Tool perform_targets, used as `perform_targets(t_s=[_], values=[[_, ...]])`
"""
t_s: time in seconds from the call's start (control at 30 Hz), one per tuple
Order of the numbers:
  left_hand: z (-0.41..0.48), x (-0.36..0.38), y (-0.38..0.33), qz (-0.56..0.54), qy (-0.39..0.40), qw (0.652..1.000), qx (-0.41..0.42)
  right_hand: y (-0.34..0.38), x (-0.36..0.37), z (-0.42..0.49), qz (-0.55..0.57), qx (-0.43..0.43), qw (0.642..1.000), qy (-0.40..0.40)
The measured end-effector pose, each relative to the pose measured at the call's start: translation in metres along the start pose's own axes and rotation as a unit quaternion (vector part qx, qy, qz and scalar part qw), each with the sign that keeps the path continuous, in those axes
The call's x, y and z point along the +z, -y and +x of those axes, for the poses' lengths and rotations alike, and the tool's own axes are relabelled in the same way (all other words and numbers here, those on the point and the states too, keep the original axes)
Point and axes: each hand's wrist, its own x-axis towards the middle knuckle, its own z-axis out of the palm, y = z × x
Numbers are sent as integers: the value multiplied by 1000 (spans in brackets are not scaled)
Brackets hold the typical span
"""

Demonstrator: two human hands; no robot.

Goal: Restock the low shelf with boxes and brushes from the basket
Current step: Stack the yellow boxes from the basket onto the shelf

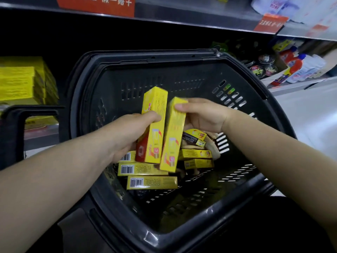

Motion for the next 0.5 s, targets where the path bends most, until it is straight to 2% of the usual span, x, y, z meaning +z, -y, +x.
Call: perform_targets(t_s=[0.1, 0.23, 0.3, 0.37, 0.4, 0.43, 0.47, 0.5], values=[[-1, 0, -3, -22, -7, 1000, -17, 5, 12, 7, 31, -46, 998, -36], [1, -5, 1, 43, 37, 998, 11, -4, 13, 15, 34, -36, 998, -50], [1, -5, 4, 75, 27, 996, 32, -7, 8, 18, 60, -31, 997, -33], [2, -5, 5, 61, -2, 997, 37, -12, -3, 21, 55, -15, 998, -38], [2, -5, 5, 51, -19, 998, 36, -18, -10, 24, 3, 5, 997, -73], [2, -5, 5, 47, -36, 998, 35, -28, -19, 26, -101, 32, 988, -114], [4, -6, 5, 46, -47, 997, 36, -39, -27, 26, -261, 66, 954, -132], [4, -7, 5, 45, -54, 997, 37, -55, -36, 25, -434, 117, 886, -112]])
